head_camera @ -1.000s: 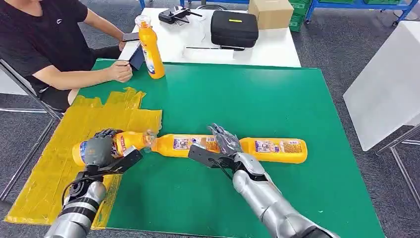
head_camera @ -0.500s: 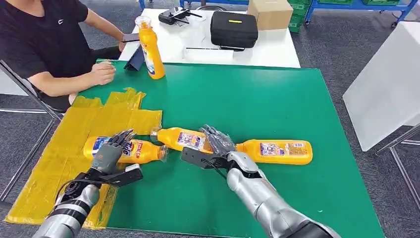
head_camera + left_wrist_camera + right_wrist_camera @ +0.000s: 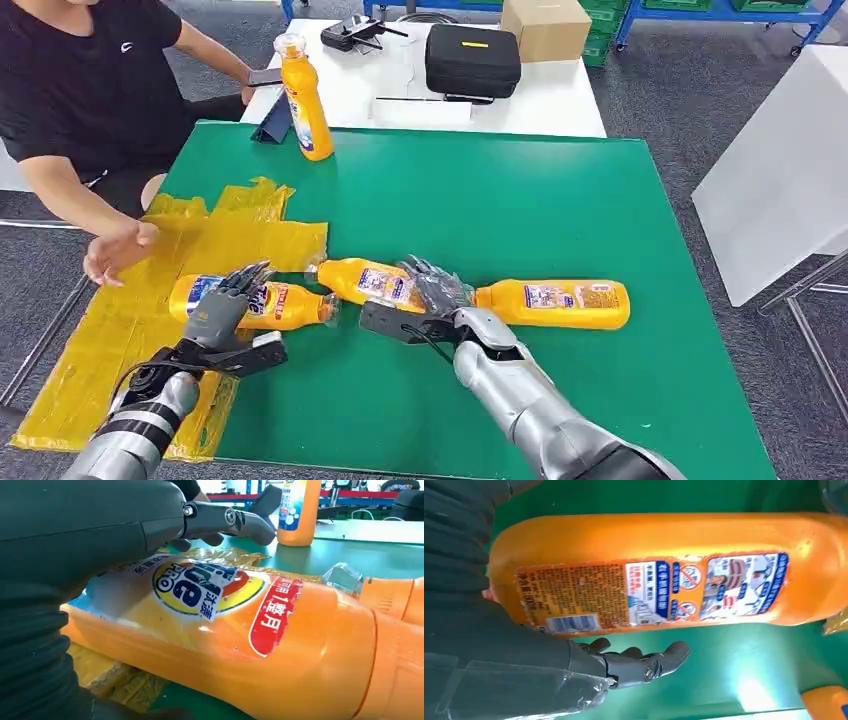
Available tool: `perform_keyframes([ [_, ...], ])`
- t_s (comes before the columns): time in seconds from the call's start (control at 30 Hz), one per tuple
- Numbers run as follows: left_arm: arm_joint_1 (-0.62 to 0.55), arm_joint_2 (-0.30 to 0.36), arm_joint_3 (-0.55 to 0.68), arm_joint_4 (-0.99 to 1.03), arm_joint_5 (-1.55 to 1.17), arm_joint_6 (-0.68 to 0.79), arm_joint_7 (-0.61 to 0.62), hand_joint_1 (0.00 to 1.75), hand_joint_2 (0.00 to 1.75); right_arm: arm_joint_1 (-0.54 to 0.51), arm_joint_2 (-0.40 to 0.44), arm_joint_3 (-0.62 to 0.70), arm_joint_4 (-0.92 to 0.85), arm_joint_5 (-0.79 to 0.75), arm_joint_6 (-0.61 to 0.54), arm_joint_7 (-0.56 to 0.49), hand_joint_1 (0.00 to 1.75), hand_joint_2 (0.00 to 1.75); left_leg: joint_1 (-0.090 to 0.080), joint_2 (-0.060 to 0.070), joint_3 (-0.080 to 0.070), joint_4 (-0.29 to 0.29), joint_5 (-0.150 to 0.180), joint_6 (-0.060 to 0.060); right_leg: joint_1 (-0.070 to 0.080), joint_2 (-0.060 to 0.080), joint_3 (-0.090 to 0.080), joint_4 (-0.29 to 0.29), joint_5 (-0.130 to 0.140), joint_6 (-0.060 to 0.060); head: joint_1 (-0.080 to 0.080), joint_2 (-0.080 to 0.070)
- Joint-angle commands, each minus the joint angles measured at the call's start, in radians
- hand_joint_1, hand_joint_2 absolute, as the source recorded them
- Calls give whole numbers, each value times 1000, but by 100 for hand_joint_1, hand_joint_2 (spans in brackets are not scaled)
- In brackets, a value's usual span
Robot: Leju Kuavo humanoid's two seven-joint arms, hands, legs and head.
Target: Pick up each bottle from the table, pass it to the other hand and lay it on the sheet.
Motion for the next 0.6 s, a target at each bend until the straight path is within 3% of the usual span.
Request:
perform_keyframes([
  [0.03,65,7,-39,-33,163,-125,-112,0,175,-77,2,48,146,26,24,74,0,175,0,2,0,-1,0,0,0,2,-1,0,1,0,0,0],
  [0.07,95,6,-29,-104,270,-213,-176,0,175,-85,-4,48,167,40,35,112,0,175,0,3,0,-1,0,0,1,3,-1,-1,1,-1,0,0],
  [0.2,220,99,-187,-513,778,-386,-176,0,175,-91,-32,34,215,73,55,200,0,175,1,2,0,0,0,0,0,2,1,-1,1,0,0,0],
  [0.27,240,94,-183,-638,897,-438,-176,0,175,-87,-43,33,232,91,82,239,0,175,1,0,-2,1,0,0,1,0,-2,0,0,0,1,0],
  [0.3,242,72,-159,-681,950,-482,-176,0,175,-81,-48,27,235,92,92,249,140,175,2,-1,-4,2,0,0,2,-2,-3,0,0,0,2,0],
  [0.33,244,49,-129,-723,992,-528,-176,0,175,-74,-53,23,239,94,105,254,175,175,2,-2,-3,2,0,0,1,-3,-3,0,0,0,0,0],
  [0.4,251,-19,-38,-795,1074,-658,-176,0,175,-58,-57,18,244,103,122,264,175,175,2,-4,-5,3,1,0,2,-4,-5,-1,0,0,1,0],
  [0.5,252,-36,-13,-784,1056,-684,-176,0,175,-52,-58,12,245,106,122,268,175,175,3,-4,-5,3,1,0,2,-5,-5,-1,0,-1,0,0],
  [0.53,249,-43,1,-767,1057,-713,-176,0,0,-47,-59,11,245,108,124,269,175,175,2,-3,-2,2,0,0,1,-4,-7,-1,0,0,1,0],
  [0.57,259,-111,96,-839,1125,-851,-176,0,0,-28,-61,3,248,121,137,279,175,175,2,-5,-4,1,2,0,2,-6,-12,-2,1,-1,1,0],
  [0.6,259,-111,96,-839,1125,-851,-176,0,0,-28,-61,3,248,121,137,279,175,175,2,-4,-3,0,2,0,1,-4,-12,-3,2,0,1,0],
])
